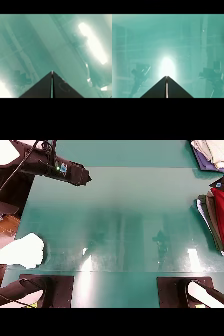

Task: Fold the shirts.

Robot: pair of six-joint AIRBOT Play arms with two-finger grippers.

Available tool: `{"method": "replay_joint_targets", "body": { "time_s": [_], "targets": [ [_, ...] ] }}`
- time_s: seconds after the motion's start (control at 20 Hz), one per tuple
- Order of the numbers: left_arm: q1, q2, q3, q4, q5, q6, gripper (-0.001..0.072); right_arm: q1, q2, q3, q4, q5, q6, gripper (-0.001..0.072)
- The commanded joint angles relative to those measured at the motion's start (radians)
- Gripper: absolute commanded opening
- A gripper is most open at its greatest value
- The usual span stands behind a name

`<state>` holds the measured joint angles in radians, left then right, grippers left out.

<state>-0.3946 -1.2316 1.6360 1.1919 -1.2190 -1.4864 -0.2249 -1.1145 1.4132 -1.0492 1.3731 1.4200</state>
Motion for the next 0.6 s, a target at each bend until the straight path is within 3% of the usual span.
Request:
{"method": "replay_joint_targets", "body": {
  "time_s": [0.0,0.55],
  "targets": [
    [0.000,0.000,0.000,0.000,0.001,0.000,0.0023,0.004,0.000,0.000,0.002,0.000,0.000,0.0019],
    [0.000,0.000,0.000,-0.002,0.016,0.000,0.0023,0.004,0.000,0.000,0.001,0.025,0.000,0.0019]
  ]
}}
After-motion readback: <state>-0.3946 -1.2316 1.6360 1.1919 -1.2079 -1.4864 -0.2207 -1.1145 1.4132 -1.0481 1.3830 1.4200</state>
